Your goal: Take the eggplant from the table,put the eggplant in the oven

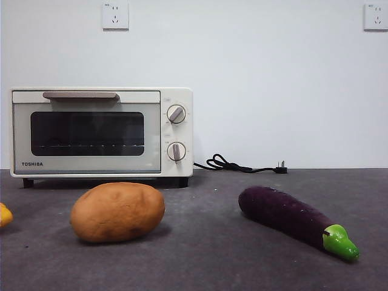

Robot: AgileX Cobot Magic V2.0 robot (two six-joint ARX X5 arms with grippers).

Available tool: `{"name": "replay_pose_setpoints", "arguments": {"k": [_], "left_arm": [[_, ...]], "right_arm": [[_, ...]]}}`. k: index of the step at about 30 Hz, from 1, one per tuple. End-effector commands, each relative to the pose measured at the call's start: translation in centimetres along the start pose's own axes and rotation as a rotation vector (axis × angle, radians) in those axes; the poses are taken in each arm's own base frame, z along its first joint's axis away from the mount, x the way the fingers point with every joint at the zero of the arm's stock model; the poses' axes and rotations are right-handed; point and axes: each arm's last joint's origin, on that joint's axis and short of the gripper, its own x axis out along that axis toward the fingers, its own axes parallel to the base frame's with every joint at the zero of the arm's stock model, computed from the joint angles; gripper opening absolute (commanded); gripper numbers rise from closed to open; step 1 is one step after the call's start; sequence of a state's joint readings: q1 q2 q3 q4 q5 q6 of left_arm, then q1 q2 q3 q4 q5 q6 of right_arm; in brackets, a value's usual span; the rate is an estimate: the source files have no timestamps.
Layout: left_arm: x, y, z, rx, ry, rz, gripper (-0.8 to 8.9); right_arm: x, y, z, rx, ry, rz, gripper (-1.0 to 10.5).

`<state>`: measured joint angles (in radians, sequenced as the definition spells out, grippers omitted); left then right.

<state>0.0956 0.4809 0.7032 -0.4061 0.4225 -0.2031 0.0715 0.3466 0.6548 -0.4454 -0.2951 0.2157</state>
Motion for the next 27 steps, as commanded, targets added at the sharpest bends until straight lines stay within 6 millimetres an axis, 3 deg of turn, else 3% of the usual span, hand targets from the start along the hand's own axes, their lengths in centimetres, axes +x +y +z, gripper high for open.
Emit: {"name": "replay_pose_setpoints", "arguments": {"k": [1, 7, 13, 18, 27], "left_arm": [[-0.4, -0.7, 2.0, 0.050, -0.003, -0.010, -0.05], [-1.3, -2.3, 6.0, 0.118, 0.034, -0.040, -0.05], [-2.3, -3.9, 9.4, 0.154, 0.016, -0.088, -0.05], [-2.5, -4.5, 10.9, 0.173, 0.021, -0.103, -0.05], [-1.7, -4.3, 11.0, 0.165, 0.060, -0.104, -0.05]], "right_arm": [[-0.1, 0.9, 2.5, -0.055, 0.051, 0.079, -0.1], [0.1, 2.2, 7.3, -0.088, 0.156, 0.203, -0.1], [0.1, 3.2, 10.7, -0.063, 0.252, 0.294, -0.1], [0.2, 3.8, 11.7, -0.052, 0.325, 0.372, -0.1], [0.7, 4.3, 11.1, -0.055, 0.424, 0.436, -0.1]]}}
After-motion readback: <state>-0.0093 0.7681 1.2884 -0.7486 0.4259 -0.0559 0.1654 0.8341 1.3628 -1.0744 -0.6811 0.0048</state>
